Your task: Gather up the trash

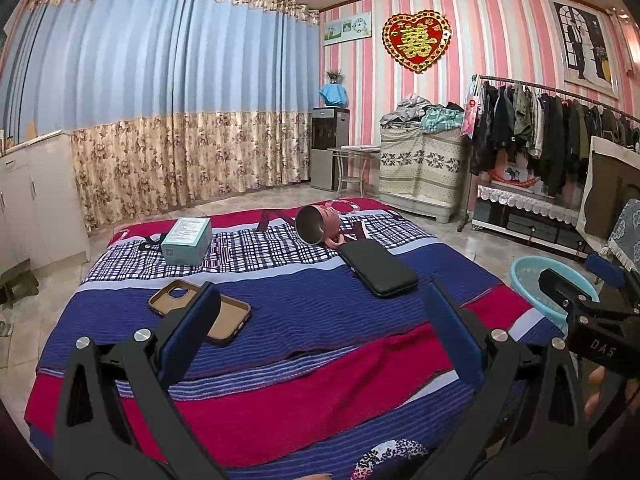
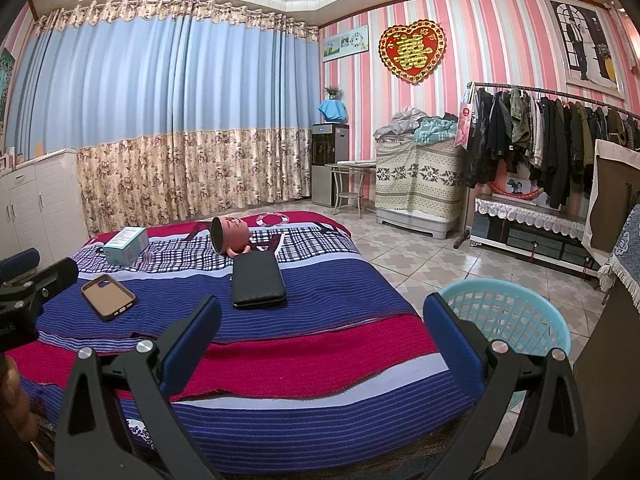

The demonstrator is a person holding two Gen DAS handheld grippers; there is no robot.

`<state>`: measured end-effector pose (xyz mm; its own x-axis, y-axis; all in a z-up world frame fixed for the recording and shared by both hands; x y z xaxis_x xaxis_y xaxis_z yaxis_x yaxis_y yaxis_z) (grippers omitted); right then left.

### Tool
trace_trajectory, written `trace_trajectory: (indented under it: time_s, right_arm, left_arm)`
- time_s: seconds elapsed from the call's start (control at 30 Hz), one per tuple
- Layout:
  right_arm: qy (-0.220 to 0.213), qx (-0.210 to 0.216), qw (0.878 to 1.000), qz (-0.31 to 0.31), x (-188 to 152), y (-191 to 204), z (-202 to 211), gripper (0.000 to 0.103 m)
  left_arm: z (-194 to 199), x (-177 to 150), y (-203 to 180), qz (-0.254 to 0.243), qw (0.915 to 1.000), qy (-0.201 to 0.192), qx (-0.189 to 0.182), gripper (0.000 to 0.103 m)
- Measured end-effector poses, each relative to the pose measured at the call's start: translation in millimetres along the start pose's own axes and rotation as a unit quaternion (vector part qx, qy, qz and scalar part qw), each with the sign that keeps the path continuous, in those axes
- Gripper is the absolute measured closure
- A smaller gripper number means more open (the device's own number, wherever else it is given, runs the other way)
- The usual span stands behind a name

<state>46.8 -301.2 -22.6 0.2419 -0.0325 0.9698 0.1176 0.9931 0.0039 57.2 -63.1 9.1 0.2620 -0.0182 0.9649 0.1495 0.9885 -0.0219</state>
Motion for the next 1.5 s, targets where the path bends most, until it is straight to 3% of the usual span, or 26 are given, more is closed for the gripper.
trace_trajectory:
  time_s: [1.5]
  right_arm:
    - [-0.001,0.001,1.000,-0.001,-0.6,1.0,-0.5,0.004]
  left_arm:
    - [0.0,-0.7,-1.1,-0.002,1.0000,0.002,0.000,0.005]
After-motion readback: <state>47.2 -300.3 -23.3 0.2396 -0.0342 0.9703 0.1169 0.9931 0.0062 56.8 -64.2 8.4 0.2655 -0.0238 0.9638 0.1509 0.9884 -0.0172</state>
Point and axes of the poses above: each gripper's, at about its wrist camera, not at the fingertips, and z roughly against the way its jaws point, y to its left, x to its top, the point moved 7 cm from there along -z, roughly the way its jaws point, and after that the axes turned 4 degrees about -y, right-handed, at the moved point
